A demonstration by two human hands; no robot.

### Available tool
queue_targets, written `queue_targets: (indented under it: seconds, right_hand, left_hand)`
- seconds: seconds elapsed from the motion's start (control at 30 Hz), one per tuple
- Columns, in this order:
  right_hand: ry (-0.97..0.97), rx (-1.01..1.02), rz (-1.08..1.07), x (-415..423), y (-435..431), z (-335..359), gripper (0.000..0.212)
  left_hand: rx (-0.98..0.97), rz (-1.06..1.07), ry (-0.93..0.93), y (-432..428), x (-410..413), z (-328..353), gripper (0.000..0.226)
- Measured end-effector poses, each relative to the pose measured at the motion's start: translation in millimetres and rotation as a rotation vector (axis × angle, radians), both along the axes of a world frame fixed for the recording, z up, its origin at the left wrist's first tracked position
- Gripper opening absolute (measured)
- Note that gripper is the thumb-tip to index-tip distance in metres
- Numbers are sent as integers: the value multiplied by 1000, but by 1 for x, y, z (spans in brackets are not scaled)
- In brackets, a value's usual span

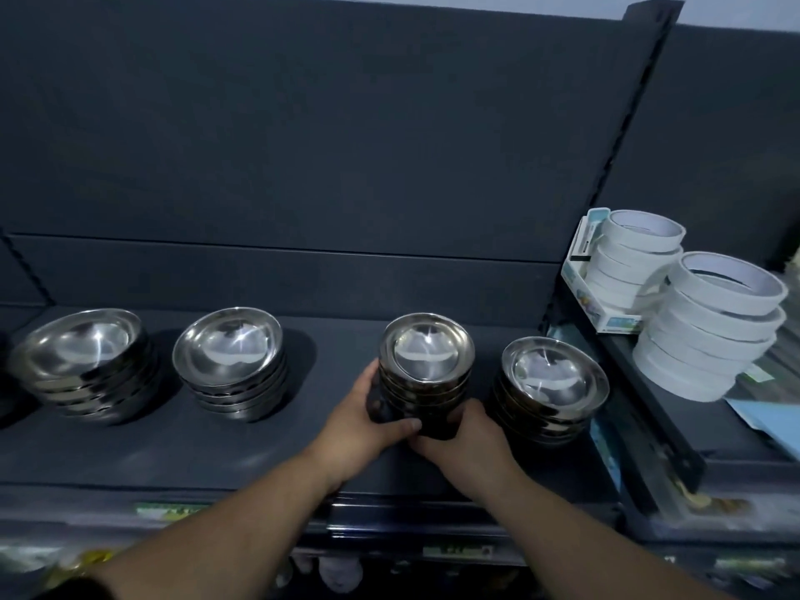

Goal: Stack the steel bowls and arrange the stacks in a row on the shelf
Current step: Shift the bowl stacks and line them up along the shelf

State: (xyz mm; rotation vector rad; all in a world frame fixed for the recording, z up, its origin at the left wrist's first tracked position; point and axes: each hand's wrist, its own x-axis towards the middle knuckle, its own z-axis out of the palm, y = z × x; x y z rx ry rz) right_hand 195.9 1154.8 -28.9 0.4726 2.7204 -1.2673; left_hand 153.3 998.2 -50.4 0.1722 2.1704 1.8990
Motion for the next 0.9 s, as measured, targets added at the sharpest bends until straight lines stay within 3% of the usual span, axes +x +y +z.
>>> queue_targets:
  seconds: [0.13,0.2,0.33,0.63,0.9]
  right_hand:
    - [12,-9,-29,-5,-5,0,58]
    - [46,-52,-72,-11,-6,4,70]
    - [158,-144,-56,-17,-10,9,95]
    - [192,-219,-23,-25,-45,-3,86]
    - [200,-210,-10,-26,-57,-11,85]
  left_hand:
    - [-40,9,-13,-15,-7,-2,110]
    - [-55,4,-15,-20,-11,2,116]
    - [-12,-60,36,-22,-18,3,107]
    - [-46,51,86,-54,-14,-4,95]
    - [-294,103,161,-65,-10,-15,90]
